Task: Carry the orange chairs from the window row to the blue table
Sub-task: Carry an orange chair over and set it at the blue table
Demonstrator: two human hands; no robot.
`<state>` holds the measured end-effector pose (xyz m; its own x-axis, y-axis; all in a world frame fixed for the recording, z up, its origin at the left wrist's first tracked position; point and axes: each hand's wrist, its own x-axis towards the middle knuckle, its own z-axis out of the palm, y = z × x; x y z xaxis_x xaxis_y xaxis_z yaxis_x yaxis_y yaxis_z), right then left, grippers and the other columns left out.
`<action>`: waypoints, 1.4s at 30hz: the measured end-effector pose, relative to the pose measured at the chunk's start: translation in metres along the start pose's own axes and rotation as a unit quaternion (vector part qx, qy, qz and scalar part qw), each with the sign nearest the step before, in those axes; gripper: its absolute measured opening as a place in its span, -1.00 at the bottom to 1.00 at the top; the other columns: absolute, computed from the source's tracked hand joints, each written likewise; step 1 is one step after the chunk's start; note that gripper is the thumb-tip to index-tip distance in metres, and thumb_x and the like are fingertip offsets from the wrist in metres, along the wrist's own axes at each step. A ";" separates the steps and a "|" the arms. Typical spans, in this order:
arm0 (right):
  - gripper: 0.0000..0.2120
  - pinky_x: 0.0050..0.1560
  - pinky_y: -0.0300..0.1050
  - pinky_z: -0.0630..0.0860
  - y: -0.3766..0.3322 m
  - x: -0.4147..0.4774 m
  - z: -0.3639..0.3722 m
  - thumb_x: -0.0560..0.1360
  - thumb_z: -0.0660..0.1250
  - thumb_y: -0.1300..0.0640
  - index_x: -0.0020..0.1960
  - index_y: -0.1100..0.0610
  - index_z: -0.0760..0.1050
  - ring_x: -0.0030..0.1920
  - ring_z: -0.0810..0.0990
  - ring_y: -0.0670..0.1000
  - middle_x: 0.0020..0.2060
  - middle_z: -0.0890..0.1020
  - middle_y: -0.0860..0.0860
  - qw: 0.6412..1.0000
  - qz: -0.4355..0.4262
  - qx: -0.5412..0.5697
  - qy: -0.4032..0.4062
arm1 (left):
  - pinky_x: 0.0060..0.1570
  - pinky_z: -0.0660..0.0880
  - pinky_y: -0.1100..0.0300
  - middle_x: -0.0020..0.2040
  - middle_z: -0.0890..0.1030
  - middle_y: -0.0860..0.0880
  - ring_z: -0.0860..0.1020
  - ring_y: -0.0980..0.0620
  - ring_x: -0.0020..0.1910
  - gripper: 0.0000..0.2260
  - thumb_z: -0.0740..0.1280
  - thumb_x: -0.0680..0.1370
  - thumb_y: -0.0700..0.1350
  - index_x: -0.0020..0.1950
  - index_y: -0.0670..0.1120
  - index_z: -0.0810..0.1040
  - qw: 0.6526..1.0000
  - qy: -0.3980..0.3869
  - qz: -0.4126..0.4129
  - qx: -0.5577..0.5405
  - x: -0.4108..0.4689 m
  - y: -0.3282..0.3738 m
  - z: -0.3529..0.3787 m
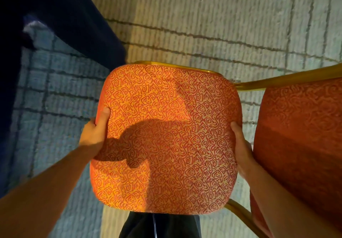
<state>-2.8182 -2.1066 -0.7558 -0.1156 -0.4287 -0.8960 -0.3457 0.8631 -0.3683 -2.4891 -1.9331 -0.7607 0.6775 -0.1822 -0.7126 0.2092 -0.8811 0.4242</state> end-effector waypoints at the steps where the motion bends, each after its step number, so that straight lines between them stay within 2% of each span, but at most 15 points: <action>1: -0.53 0.14 0.09 0.56 0.004 0.006 0.003 0.35 0.35 -0.40 0.01 -0.05 0.57 0.08 0.65 0.14 0.05 0.70 0.08 1.000 -0.001 0.001 -0.004 | 0.20 0.35 -0.01 0.26 0.52 -0.32 0.48 -0.22 0.27 -0.19 0.12 0.42 0.41 0.29 -0.27 0.50 1.000 -0.003 0.000 0.000 0.005 -0.004 0.003; 3: -0.38 0.21 0.16 0.54 0.013 0.015 0.008 0.13 0.43 -0.48 0.01 -0.08 0.56 0.10 0.65 0.14 0.07 0.69 0.07 1.000 0.002 0.004 -0.011 | 0.18 0.33 0.04 0.28 0.51 -0.29 0.46 -0.20 0.29 -0.19 0.12 0.41 0.40 0.32 -0.24 0.48 1.000 0.000 -0.007 -0.006 0.013 -0.013 0.009; 4: -0.34 0.21 0.16 0.54 0.017 0.018 0.009 0.12 0.43 -0.48 0.03 -0.07 0.56 0.11 0.64 0.14 0.09 0.68 0.07 1.000 0.006 0.007 -0.009 | 0.12 0.32 0.08 0.28 0.51 -0.27 0.46 -0.18 0.29 -0.25 0.16 0.45 0.38 0.32 -0.23 0.48 1.000 0.008 -0.010 -0.005 0.015 -0.018 0.012; 7: -0.52 0.09 0.04 0.56 0.024 0.023 0.008 0.45 0.30 -0.35 0.18 -0.02 0.51 0.09 0.63 0.11 0.09 0.66 0.05 1.000 -0.003 0.008 0.006 | 0.06 0.27 0.15 0.28 0.52 -0.23 0.47 -0.15 0.27 -0.38 0.16 0.55 0.30 0.31 -0.20 0.48 1.000 0.015 -0.017 -0.003 0.018 -0.026 0.015; 11: -0.63 0.06 0.02 0.57 0.023 0.022 0.006 0.52 0.24 -0.31 0.07 -0.05 0.54 0.05 0.64 0.10 0.05 0.68 0.04 1.000 -0.011 -0.022 0.013 | 0.06 0.28 0.13 0.27 0.52 -0.23 0.47 -0.16 0.26 -0.37 0.14 0.54 0.33 0.29 -0.19 0.49 1.000 0.020 -0.014 0.005 0.018 -0.024 0.015; 13: -0.60 0.11 0.05 0.57 0.019 0.020 0.006 0.52 0.23 -0.32 0.10 -0.03 0.55 0.06 0.64 0.10 0.06 0.68 0.05 1.000 -0.006 -0.024 0.010 | 0.05 0.29 0.13 0.27 0.53 -0.23 0.48 -0.15 0.26 -0.40 0.14 0.56 0.30 0.27 -0.18 0.50 0.999 0.036 -0.006 0.010 0.012 -0.020 0.016; 16: -0.34 0.17 0.12 0.55 0.020 0.011 0.006 0.43 0.28 -0.36 0.31 0.09 0.49 0.11 0.62 0.16 0.14 0.64 0.09 0.998 0.001 -0.057 0.035 | 0.02 0.30 0.11 0.24 0.52 -0.21 0.48 -0.17 0.25 -0.44 0.16 0.57 0.27 0.27 -0.19 0.44 0.998 0.045 -0.001 0.038 -0.006 -0.015 0.017; 18: -0.24 0.23 0.21 0.52 0.022 -0.004 0.007 0.35 0.33 -0.30 0.41 0.13 0.40 0.17 0.58 0.21 0.25 0.58 0.14 0.993 -0.008 -0.103 0.062 | 0.01 0.34 0.07 0.19 0.52 -0.22 0.50 -0.21 0.19 -0.40 0.21 0.49 0.29 0.24 -0.19 0.39 0.997 0.020 0.020 0.071 -0.023 -0.014 0.014; 22: -0.40 0.30 0.04 0.44 0.022 -0.059 0.006 0.53 0.35 0.00 0.50 0.16 0.30 0.33 0.48 0.23 0.38 0.48 0.16 0.975 -0.067 -0.208 0.046 | 0.20 0.41 -0.07 0.26 0.47 -0.26 0.47 -0.26 0.24 -0.19 0.24 0.25 0.28 0.37 -0.17 0.30 0.987 -0.043 0.023 0.151 -0.066 -0.005 -0.008; 25: -0.32 0.33 0.00 0.42 0.025 -0.105 0.003 0.46 0.37 -0.09 0.51 0.10 0.31 0.31 0.51 0.17 0.36 0.52 0.13 0.963 -0.128 -0.236 -0.004 | 0.25 0.41 -0.04 0.32 0.45 -0.27 0.46 -0.23 0.29 -0.21 0.30 0.33 0.23 0.43 -0.19 0.27 0.978 -0.101 0.033 0.182 -0.099 0.010 -0.026; 27: -0.21 0.36 0.08 0.43 0.035 -0.130 -0.004 0.32 0.34 -0.22 0.49 0.04 0.33 0.30 0.53 0.14 0.34 0.54 0.09 0.963 -0.145 -0.229 -0.017 | 0.20 0.45 -0.01 0.31 0.48 -0.26 0.52 -0.22 0.23 -0.18 0.26 0.30 0.23 0.46 -0.18 0.26 0.975 -0.123 0.051 0.180 -0.134 0.022 -0.040; 31: -0.40 0.36 0.07 0.42 0.022 -0.195 -0.004 0.48 0.40 -0.03 0.45 0.13 0.37 0.29 0.53 0.15 0.34 0.52 0.12 0.963 -0.148 -0.222 -0.046 | 0.21 0.33 0.18 0.37 0.43 -0.19 0.43 -0.13 0.32 -0.45 0.31 0.55 0.04 0.46 -0.19 0.29 0.964 -0.147 0.118 0.185 -0.194 0.043 -0.047; 35: -0.53 0.20 0.10 0.49 0.009 -0.252 -0.020 0.53 0.40 0.05 0.40 0.14 0.41 0.08 0.58 0.12 0.16 0.53 0.04 0.959 -0.194 -0.201 -0.038 | 0.20 0.33 0.17 0.40 0.41 -0.17 0.43 -0.13 0.32 -0.49 0.28 0.58 0.02 0.46 -0.17 0.30 0.959 -0.156 0.169 0.169 -0.247 0.059 -0.061; 39: -0.34 0.15 0.14 0.56 0.021 -0.247 -0.045 0.23 0.36 -0.25 0.25 0.04 0.50 0.08 0.64 0.13 0.18 0.61 0.09 0.951 -0.255 -0.173 -0.039 | -0.04 0.37 0.19 0.30 0.46 -0.14 0.52 -0.15 0.15 -0.53 0.27 0.59 0.00 0.44 -0.17 0.31 0.955 -0.164 0.207 0.133 -0.292 0.075 -0.077; 42: -0.69 0.01 -0.03 0.47 0.008 -0.295 -0.062 0.35 0.38 -0.15 0.02 -0.06 0.50 -0.03 0.54 0.02 -0.04 0.53 0.00 0.934 -0.287 -0.210 -0.039 | -0.09 0.40 0.13 0.25 0.51 -0.15 0.52 -0.10 -0.04 -0.56 0.28 0.58 0.00 0.40 -0.15 0.34 0.955 -0.157 0.226 0.109 -0.319 0.088 -0.085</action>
<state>-2.8444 -1.9896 -0.4786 0.2628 -0.7537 -0.6024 -0.6670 0.3092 -0.6779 -2.6268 -1.9151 -0.4486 0.4122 -0.6571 -0.6312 -0.2289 -0.7452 0.6263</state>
